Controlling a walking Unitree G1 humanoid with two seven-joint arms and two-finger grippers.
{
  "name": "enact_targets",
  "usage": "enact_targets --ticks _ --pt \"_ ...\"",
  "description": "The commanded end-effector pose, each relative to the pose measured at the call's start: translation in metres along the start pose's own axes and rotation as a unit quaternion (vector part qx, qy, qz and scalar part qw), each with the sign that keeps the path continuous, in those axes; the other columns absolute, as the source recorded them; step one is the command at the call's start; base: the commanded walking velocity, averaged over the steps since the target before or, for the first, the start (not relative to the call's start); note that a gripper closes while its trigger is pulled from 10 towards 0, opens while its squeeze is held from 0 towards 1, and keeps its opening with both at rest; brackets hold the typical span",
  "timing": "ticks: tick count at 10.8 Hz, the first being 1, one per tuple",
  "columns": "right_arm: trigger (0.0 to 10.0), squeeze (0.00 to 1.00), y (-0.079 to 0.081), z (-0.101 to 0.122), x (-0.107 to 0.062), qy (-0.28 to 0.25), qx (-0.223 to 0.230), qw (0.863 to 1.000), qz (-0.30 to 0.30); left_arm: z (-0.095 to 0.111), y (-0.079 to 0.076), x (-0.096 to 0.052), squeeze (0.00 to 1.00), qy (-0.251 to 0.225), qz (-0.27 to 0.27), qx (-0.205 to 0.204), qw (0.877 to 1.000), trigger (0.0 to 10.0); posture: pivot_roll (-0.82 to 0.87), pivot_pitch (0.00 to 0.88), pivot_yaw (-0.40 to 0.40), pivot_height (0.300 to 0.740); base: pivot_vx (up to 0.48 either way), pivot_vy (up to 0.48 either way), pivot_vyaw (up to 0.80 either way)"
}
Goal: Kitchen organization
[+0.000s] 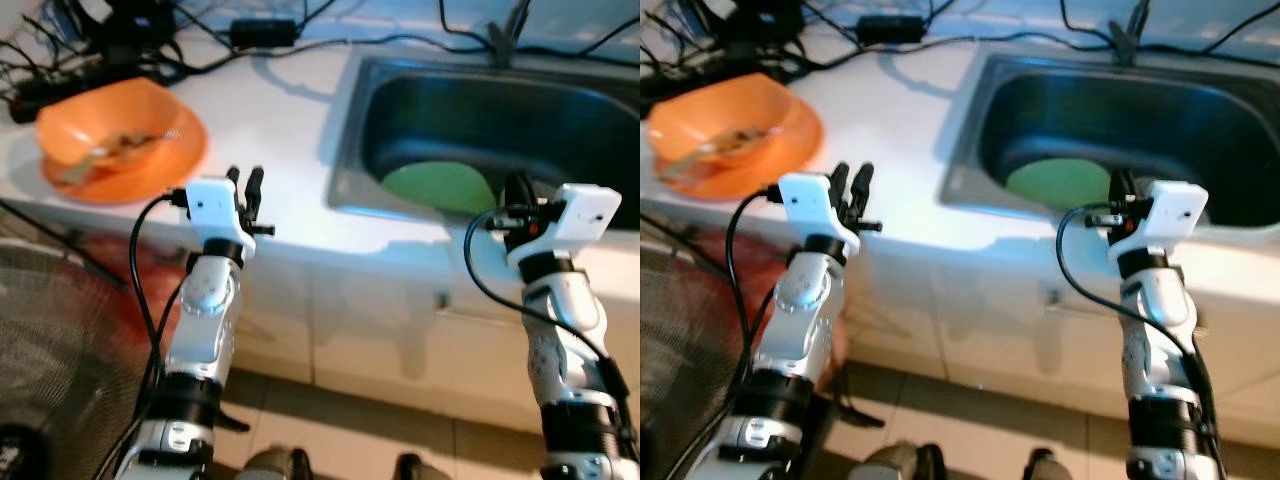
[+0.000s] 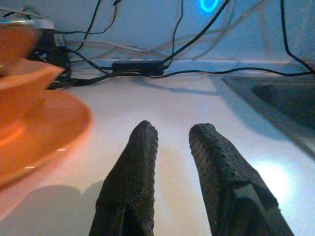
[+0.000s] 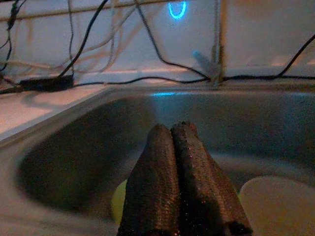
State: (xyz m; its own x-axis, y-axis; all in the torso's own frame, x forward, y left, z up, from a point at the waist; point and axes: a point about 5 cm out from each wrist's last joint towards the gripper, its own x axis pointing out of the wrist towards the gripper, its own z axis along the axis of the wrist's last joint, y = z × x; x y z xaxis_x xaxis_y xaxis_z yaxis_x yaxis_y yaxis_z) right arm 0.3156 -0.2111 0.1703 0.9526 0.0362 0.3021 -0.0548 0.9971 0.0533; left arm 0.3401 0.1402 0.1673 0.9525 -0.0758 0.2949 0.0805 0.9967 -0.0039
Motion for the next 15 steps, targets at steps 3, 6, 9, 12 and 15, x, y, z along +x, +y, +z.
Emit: enact_targets --ticks 3,6,9,12,15 --pt "10.0 0.0 -0.003 -0.011 -0.006 0.025 0.006 1.0 -0.006 -0.007 0.0 -0.004 0.0 0.016 0.002 -0.001 1.0 10.0 0.01 0.159 0.077 0.74 0.0 0.23 0.0" --pt "10.0 0.0 -0.003 -0.013 -0.006 0.029 0.007 1.0 -0.006 -0.006 -0.002 -0.004 0.0 0.014 -0.002 0.005 1.0 10.0 0.02 0.169 0.075 0.74 0.0 0.0 0.0" --pt "10.0 0.0 -0.003 -0.014 -0.007 0.032 0.007 0.999 -0.006 -0.006 -0.002 -0.004 0.0 0.017 -0.001 0.01 1.0 10.0 0.02 0.175 0.075 0.74 0.0 0.0 0.0" --pt "10.0 0.0 -0.004 -0.014 -0.007 0.032 0.007 0.999 -0.008 -0.004 -0.017 -0.014 0.0 0.01 -0.008 -0.004 1.0 10.0 0.02 0.179 0.072 0.74 0.0 0.0 0.0" --pt "10.0 0.0 -0.003 -0.015 -0.007 0.035 0.009 0.999 -0.005 0.0 -0.018 -0.012 1.0 0.004 0.0 0.018 1.0 10.0 0.03 0.18 0.07 0.74 0.0 0.0 0.0"
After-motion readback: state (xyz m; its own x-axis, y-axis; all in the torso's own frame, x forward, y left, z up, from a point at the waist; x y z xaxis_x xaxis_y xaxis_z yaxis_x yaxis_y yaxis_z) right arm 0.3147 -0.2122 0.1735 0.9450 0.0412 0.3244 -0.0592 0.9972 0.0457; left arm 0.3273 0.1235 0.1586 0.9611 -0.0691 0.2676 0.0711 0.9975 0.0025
